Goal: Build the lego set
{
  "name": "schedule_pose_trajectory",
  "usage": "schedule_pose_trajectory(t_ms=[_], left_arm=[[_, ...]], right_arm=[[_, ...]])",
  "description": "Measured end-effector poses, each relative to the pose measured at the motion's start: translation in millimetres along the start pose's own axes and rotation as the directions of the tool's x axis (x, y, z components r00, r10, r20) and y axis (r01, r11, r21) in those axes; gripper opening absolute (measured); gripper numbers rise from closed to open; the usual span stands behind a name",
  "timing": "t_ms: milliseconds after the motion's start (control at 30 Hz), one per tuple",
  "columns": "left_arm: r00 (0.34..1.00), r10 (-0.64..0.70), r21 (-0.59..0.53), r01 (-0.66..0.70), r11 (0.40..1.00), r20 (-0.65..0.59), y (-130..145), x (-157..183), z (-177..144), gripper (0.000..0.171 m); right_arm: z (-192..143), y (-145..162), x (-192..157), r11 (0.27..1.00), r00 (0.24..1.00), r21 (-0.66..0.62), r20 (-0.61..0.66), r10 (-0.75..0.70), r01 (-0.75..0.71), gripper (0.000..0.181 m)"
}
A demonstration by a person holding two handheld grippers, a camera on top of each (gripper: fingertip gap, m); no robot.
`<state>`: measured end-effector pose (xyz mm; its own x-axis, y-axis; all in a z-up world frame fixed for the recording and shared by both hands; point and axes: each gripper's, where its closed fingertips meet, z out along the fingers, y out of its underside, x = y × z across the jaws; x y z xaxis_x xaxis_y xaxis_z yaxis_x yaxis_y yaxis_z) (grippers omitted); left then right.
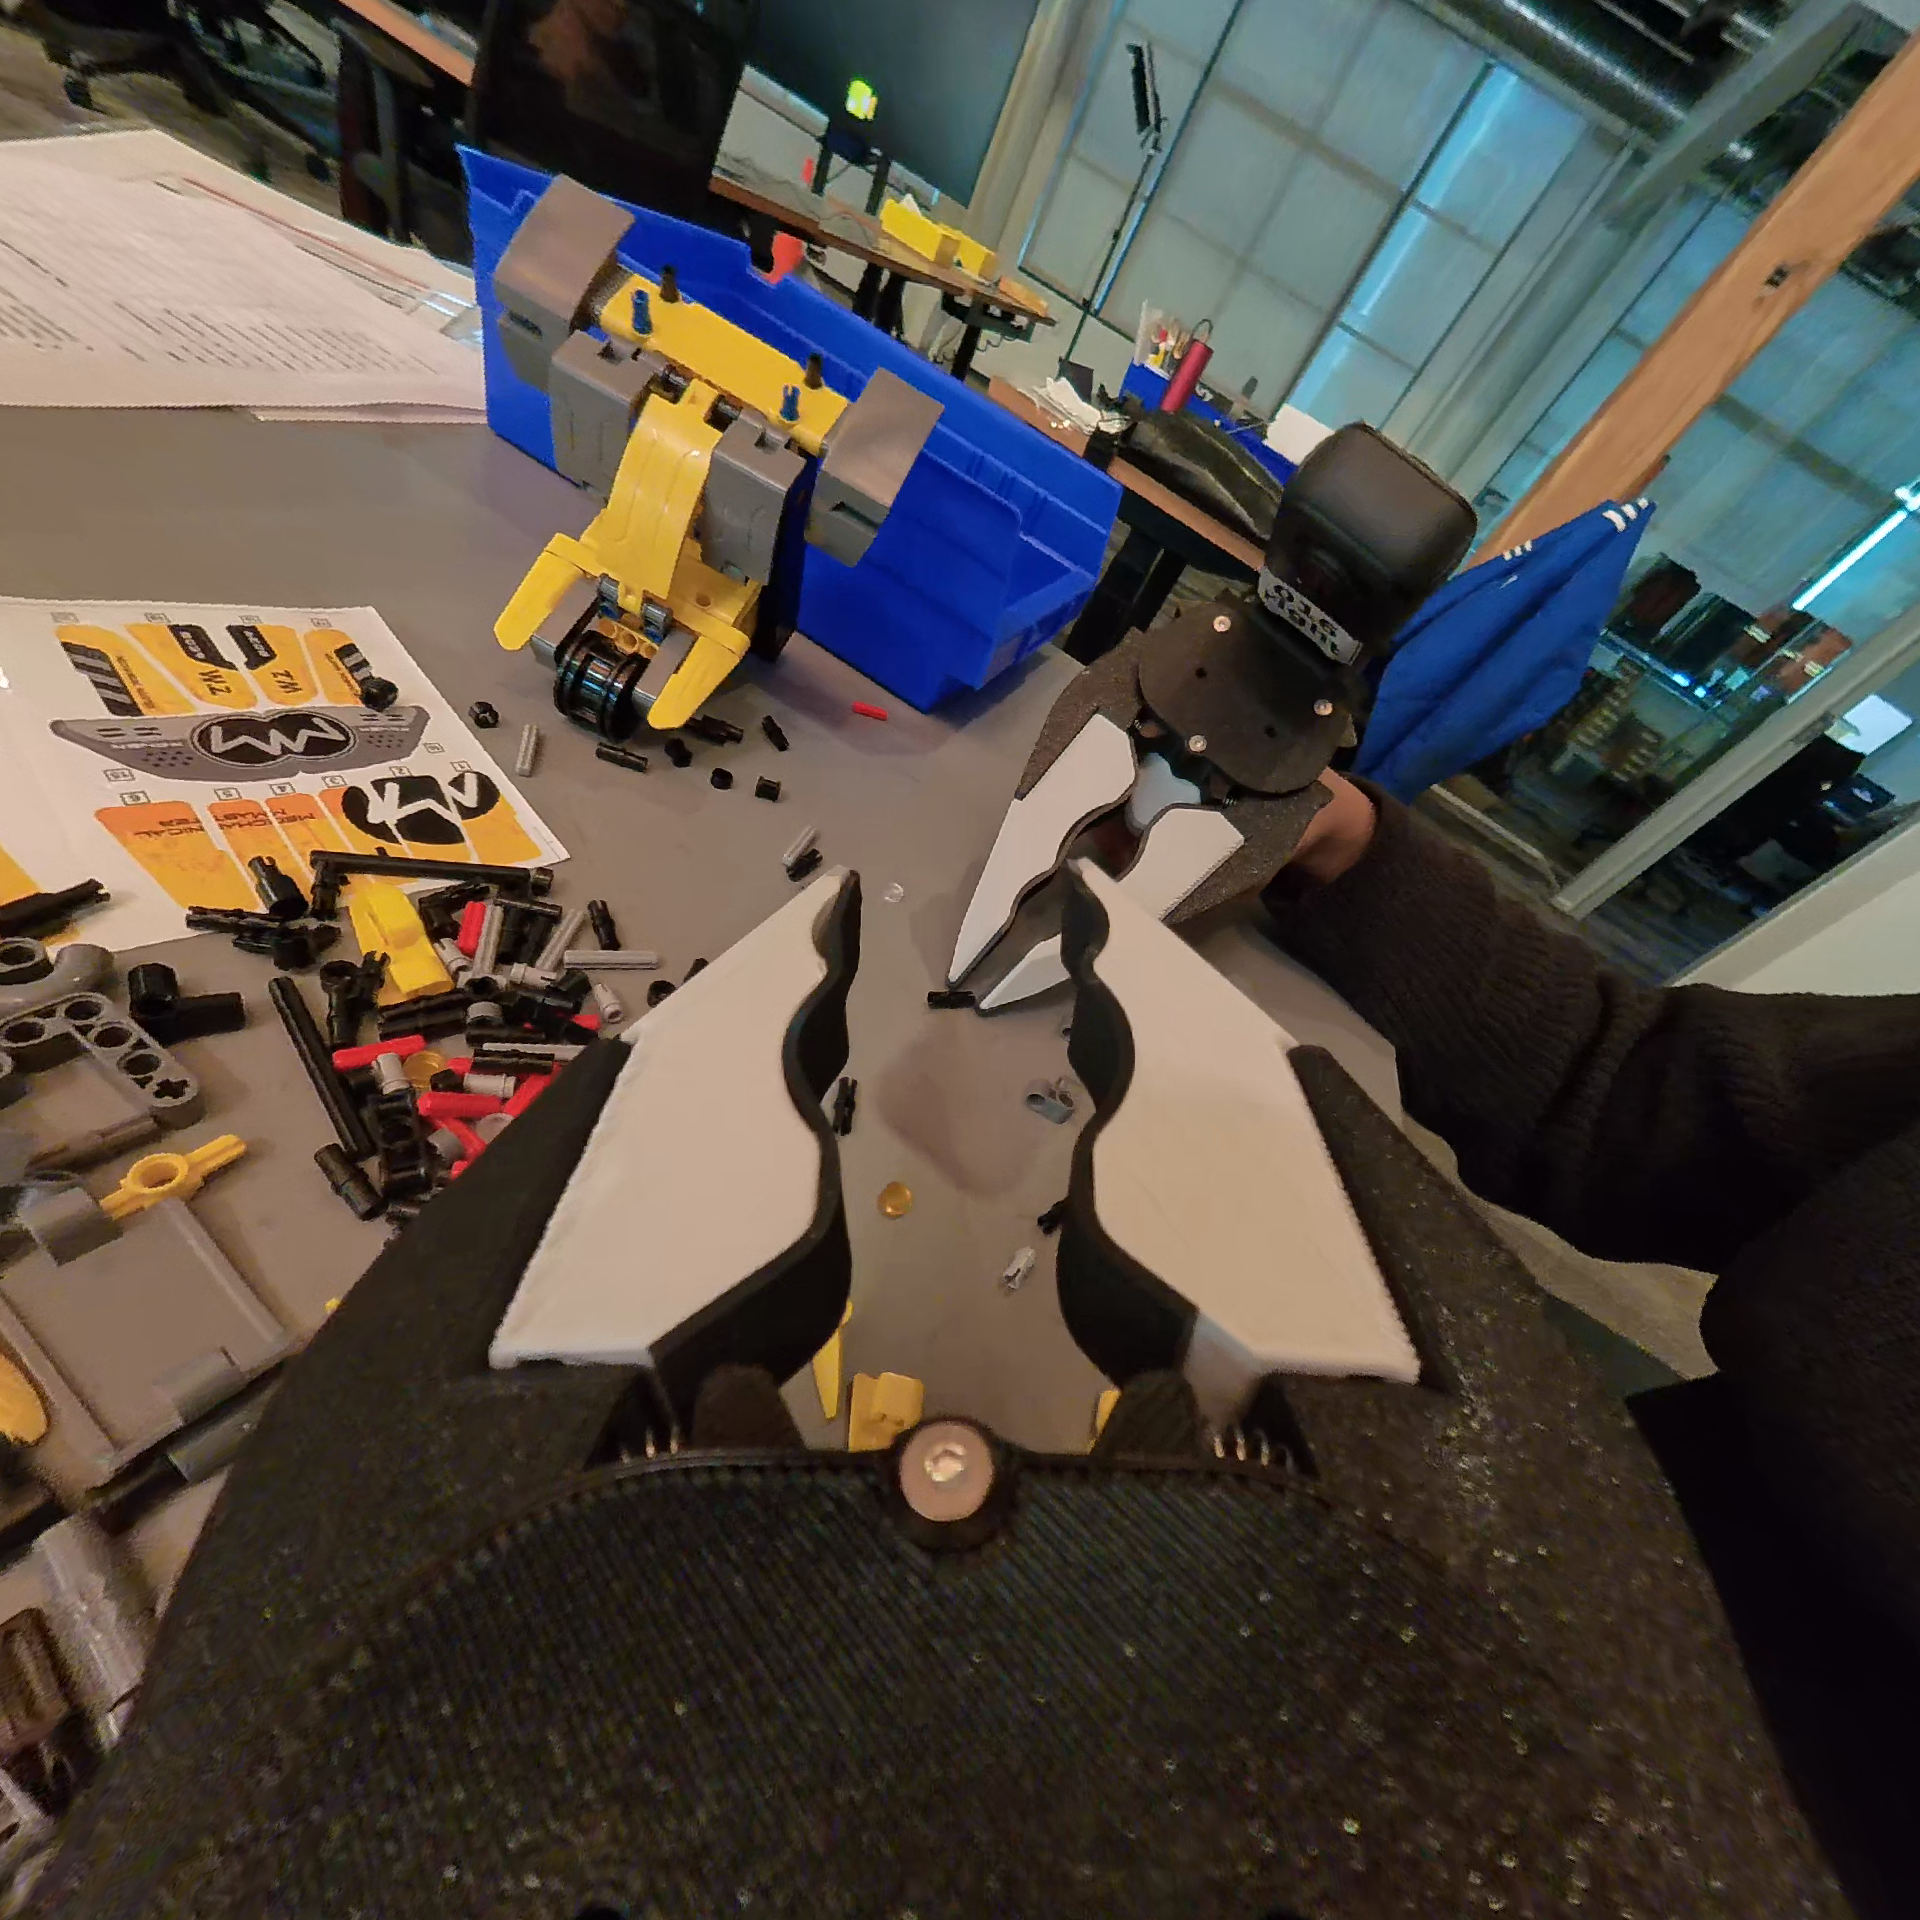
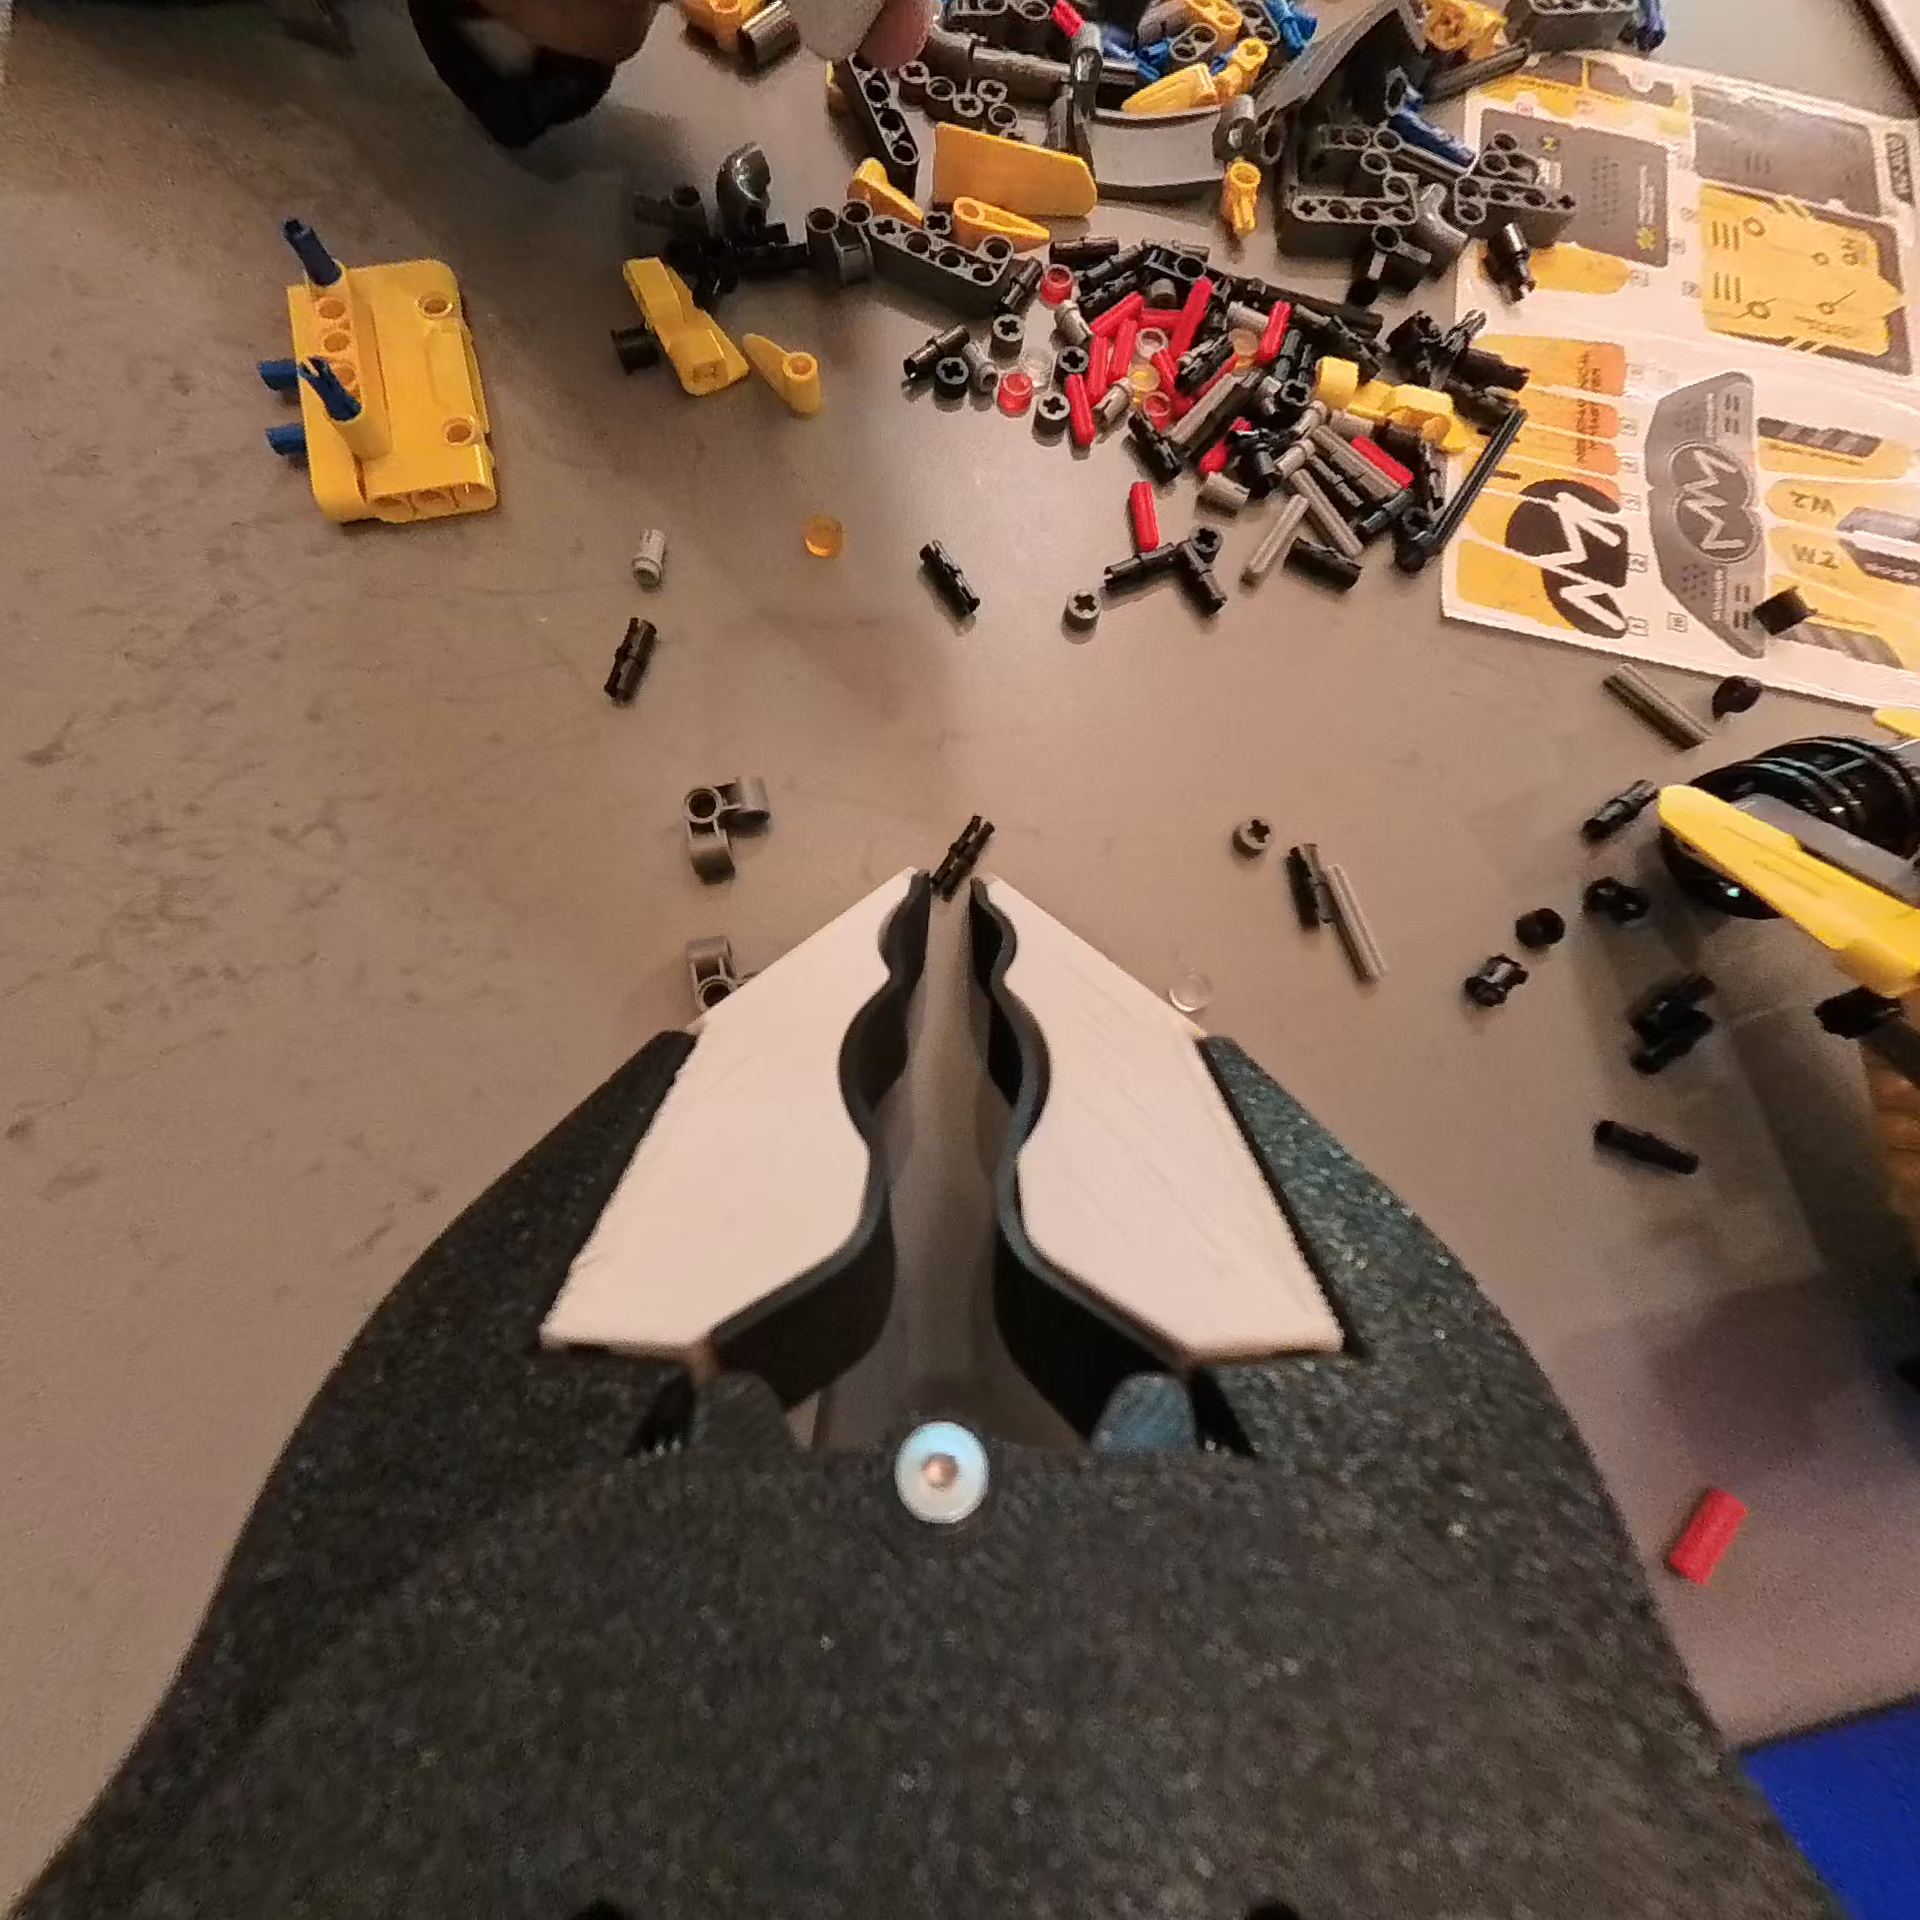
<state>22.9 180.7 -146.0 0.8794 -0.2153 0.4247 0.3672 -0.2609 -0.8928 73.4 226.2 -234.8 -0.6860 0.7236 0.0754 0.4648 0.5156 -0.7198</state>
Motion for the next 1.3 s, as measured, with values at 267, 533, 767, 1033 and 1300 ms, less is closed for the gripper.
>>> schedule_pose_trajectory(t_ms=[267, 533, 767, 1033, 1300], left_arm=[[1.000, 0.008, -0.004, -0.008, 1.000, 0.007, 1, 0, 1, 0.036], [0.999, 0.035, 0.022, -0.036, 0.999, 0.032, -5, -2, -3, 0.036], [0.999, 0.025, -0.001, -0.025, 1.000, 0.033, 0, -4, -1, 0.037], [0.998, 0.054, -0.025, -0.053, 0.998, 0.044, 5, -4, 1, 0.037], [0.999, 0.037, -0.005, -0.037, 0.999, 0.015, 0, 2, 0, 0.037]], right_arm=[[-1, 0, 5, 1.000, 0.999, 0.005, -0.021, 0.025, -0.025, 0.026], [-4, -10, 3, 0.998, 1.000, 0.061, -0.016, 0.019, -0.018, 0.029], [6, -8, -3, 0.999, 0.999, 0.005, -0.021, -0.037, 0.037, 0.008], [-27, 2, 29, 0.999, 0.986, 0.039, -0.164, 0.003, 0.004, 0.005], [-70, 45, 17, 0.980, 0.981, 0.061, -0.041, 0.191, -0.189, 0.005]])
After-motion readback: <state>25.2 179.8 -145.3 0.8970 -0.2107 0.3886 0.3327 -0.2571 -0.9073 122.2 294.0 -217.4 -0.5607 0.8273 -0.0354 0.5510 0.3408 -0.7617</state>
